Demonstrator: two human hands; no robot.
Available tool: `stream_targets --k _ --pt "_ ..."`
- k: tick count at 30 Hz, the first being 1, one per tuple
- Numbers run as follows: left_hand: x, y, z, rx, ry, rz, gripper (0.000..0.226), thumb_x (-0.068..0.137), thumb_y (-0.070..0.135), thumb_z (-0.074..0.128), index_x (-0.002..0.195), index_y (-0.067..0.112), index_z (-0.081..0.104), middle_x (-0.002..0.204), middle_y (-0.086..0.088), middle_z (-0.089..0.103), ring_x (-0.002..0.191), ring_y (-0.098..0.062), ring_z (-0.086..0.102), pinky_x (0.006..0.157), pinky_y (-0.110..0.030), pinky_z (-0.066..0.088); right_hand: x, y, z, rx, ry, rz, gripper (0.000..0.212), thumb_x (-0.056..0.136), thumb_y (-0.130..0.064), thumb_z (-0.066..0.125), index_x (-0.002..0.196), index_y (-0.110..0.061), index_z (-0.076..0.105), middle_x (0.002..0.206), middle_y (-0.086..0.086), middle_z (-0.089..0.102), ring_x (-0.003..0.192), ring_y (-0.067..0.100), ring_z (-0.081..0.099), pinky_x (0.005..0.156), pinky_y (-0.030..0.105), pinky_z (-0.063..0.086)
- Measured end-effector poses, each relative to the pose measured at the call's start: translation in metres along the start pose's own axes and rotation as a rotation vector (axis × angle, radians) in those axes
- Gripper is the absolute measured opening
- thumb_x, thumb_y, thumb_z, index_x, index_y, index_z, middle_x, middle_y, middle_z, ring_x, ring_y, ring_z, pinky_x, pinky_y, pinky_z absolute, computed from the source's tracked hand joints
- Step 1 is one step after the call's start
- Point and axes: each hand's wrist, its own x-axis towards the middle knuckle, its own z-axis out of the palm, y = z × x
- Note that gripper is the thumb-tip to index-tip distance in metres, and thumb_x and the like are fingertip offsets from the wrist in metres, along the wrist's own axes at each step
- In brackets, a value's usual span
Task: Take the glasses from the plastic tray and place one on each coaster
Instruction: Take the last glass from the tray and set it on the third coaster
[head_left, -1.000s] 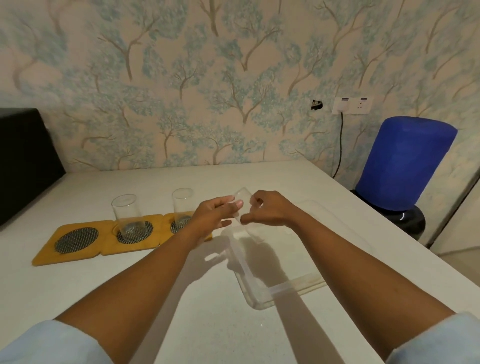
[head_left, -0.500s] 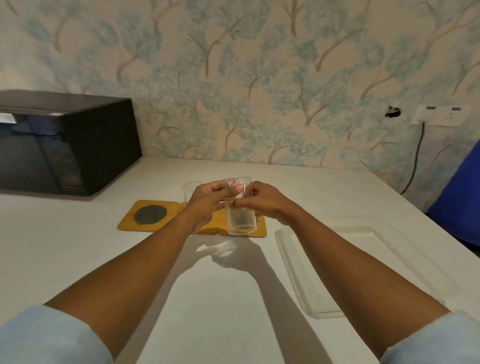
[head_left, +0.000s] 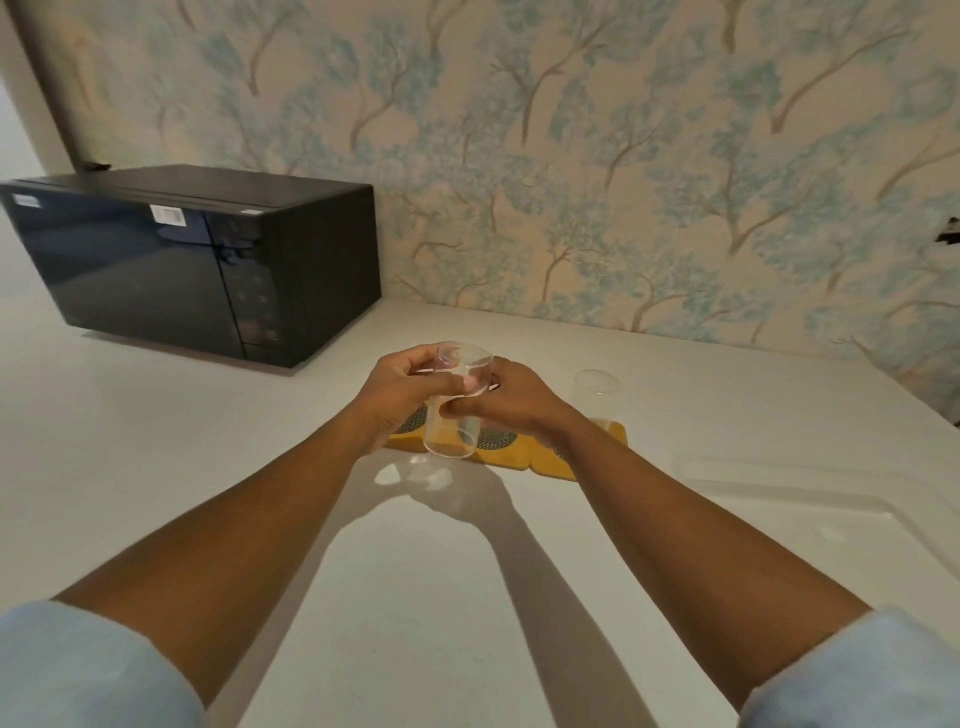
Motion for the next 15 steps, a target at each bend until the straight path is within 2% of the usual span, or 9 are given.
stream_targets --k 3,6,9,11,15 --pt "0.006 -0.010 -0.016 0.020 0.031 -0.011 0.056 0.060 0.042 0.089 0.113 0.040 0.071 0.115 0.013 0.071 0.106 -0.008 0.064 0.080 -0.025 0.051 0.013 -0.001 0.016 -0.003 0.013 -0.020 0.055 0.061 -0.034 0.088 0.109 -0.021 0.066 0.103 -0.004 0.070 0.096 0.016 0.066 0.080 0.034 0.057" --pt "0.015 -0.020 -0.030 0.040 0.064 -0.015 0.059 0.062 0.036 0.090 0.116 0.041 0.068 0.118 0.018 0.067 0.109 -0.002 0.060 0.084 -0.026 0.050 0.028 0.001 0.032 -0.011 0.038 -0.034 0.062 0.062 -0.036 0.088 0.115 -0.015 0.064 0.108 0.001 0.069 0.099 0.019 0.065 0.078 0.034 0.056" --pt "0.024 -0.028 -0.039 0.044 0.133 -0.021 0.059 0.063 0.031 0.090 0.116 0.042 0.067 0.108 0.029 0.064 0.100 0.008 0.057 0.072 -0.014 0.048 0.042 0.003 0.047 -0.004 0.056 -0.039 0.068 0.066 -0.031 0.087 0.124 -0.011 0.059 0.118 0.004 0.066 0.105 0.022 0.063 0.086 0.038 0.056" --pt "0.029 -0.033 -0.045 0.044 0.172 -0.022 0.059 0.065 0.027 0.091 0.117 0.040 0.067 0.105 0.031 0.064 0.098 0.009 0.058 0.064 -0.008 0.048 0.052 0.004 0.056 0.014 0.072 -0.054 0.063 0.068 -0.025 0.086 0.123 -0.011 0.059 0.117 0.005 0.068 0.104 0.024 0.065 0.089 0.043 0.056" --pt "0.041 -0.042 -0.054 0.065 0.205 -0.014 0.070 0.065 0.024 0.092 0.128 0.032 0.064 0.110 0.028 0.064 0.104 0.001 0.060 0.069 -0.012 0.050 0.072 0.007 0.069 0.001 0.075 -0.068 0.070 0.072 -0.023 0.084 0.134 -0.010 0.054 0.125 0.009 0.066 0.111 0.027 0.063 0.094 0.046 0.054"
